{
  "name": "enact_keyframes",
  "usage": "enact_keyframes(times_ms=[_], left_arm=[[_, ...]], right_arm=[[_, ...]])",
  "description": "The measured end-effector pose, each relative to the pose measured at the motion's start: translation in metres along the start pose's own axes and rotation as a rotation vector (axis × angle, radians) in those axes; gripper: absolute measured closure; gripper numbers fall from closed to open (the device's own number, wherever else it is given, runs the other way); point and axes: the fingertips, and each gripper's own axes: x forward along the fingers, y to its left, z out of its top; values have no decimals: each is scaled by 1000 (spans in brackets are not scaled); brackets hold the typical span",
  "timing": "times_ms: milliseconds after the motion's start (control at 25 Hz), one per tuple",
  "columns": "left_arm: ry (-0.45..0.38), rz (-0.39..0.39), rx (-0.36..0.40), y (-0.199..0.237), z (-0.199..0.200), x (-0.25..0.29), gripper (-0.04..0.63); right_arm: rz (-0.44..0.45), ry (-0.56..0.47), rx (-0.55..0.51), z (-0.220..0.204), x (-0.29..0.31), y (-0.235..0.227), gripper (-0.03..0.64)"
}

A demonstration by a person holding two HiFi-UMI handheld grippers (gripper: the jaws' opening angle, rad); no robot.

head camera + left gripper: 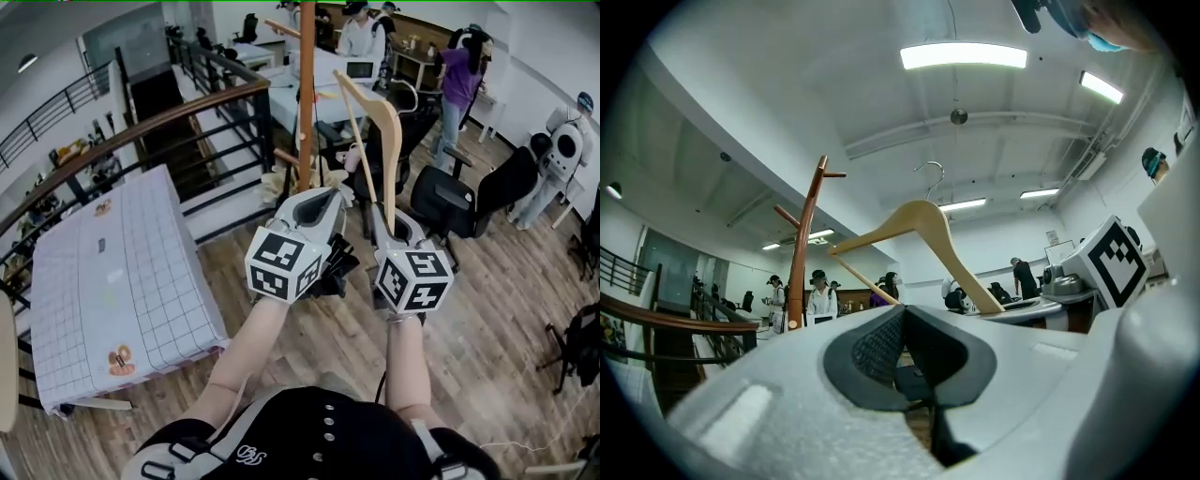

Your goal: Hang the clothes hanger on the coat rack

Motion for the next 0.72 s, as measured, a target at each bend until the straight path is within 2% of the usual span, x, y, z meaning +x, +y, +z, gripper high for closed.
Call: enact_keyframes(times_ms=[280, 720], left_arm=[[-41, 9, -24, 20, -1, 19, 595], [-49, 26, 2, 63, 0, 80, 595]], right_arm=[[6, 14, 4, -4, 27, -13, 615], [38, 8, -9, 7, 98, -52, 615]])
